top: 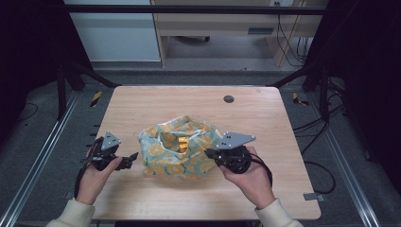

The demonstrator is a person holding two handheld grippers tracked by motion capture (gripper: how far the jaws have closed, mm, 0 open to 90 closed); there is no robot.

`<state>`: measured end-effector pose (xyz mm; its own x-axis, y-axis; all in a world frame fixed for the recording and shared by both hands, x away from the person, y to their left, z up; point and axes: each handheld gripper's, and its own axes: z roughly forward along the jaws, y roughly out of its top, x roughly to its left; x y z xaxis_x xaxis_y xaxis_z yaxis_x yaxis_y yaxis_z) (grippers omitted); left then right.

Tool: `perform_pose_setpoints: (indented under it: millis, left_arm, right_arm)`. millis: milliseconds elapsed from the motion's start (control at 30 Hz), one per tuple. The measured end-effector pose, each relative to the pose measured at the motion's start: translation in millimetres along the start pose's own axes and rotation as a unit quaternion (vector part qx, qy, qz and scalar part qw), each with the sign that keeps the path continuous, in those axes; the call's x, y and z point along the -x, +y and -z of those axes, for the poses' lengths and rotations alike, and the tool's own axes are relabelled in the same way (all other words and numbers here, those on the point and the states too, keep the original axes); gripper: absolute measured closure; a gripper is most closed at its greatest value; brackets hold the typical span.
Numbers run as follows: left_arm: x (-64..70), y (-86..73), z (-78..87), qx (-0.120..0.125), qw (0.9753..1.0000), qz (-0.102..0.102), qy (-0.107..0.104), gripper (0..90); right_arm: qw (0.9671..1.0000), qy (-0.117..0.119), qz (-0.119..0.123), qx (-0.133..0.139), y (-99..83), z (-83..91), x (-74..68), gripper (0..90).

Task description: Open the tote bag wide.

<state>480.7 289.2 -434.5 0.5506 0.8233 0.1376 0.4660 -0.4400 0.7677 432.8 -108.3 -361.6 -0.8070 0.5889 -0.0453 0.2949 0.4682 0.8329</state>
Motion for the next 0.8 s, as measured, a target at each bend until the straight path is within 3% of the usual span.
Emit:
perform_pose_setpoints:
  millis: [167,333,500,600,700,733,800]
  left_arm:
    - [5.4,16.1,1.9,0.000,0.9996,-0.015,-0.022,8.8]
    - [2.9,40.5,3.0,-0.019,0.9983,-0.031,-0.046,8.8]
    - [1.9,67.9,2.8,-0.035,0.9965,-0.051,-0.056,9.5]
    - [5.5,86.3,-6.6,-0.063,0.9936,-0.075,-0.057,10.1]
    - [12.2,108.1,-23.8,-0.088,0.9891,-0.093,-0.072,13.2]
    - [12.2,108.1,-23.8,-0.088,0.9891,-0.093,-0.072,13.9]
    - [15.3,118.1,-32.7,-0.106,0.9846,-0.098,-0.098,15.0]
  right_arm:
    - [1.0000,0.000,0.006,-0.002,-8.4,-3.1,-4.5,90.0]
    - [0.9999,-0.007,0.008,-0.003,-16.5,-9.0,-6.9,90.0]
    - [0.9999,-0.009,0.006,-0.002,-24.3,-13.9,-6.5,90.0]
    - [0.9999,-0.010,0.002,-0.003,-27.2,-15.3,-5.7,90.0]
    - [0.9999,-0.010,-0.002,-0.002,-32.0,-16.6,-4.3,90.0]
    - [0.9999,-0.010,-0.002,-0.002,-32.0,-16.6,-4.3,90.0]
    - [0.9999,-0.006,-0.010,0.000,-35.9,-17.7,-3.8,90.0]
